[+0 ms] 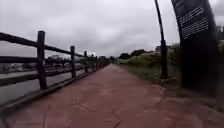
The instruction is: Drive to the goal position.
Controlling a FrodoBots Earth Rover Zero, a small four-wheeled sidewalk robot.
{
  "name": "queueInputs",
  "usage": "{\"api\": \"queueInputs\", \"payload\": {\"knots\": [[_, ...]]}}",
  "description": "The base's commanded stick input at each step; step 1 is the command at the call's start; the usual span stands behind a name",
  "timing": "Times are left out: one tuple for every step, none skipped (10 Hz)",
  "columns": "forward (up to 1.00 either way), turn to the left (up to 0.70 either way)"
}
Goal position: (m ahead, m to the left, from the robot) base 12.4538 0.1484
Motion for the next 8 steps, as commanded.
{"api": "queueInputs", "payload": {"knots": [[1.00,0.00],[1.00,0.00],[1.00,0.00],[1.00,0.00],[1.00,0.00],[1.00,0.00],[1.00,0.00],[1.00,0.00]]}}
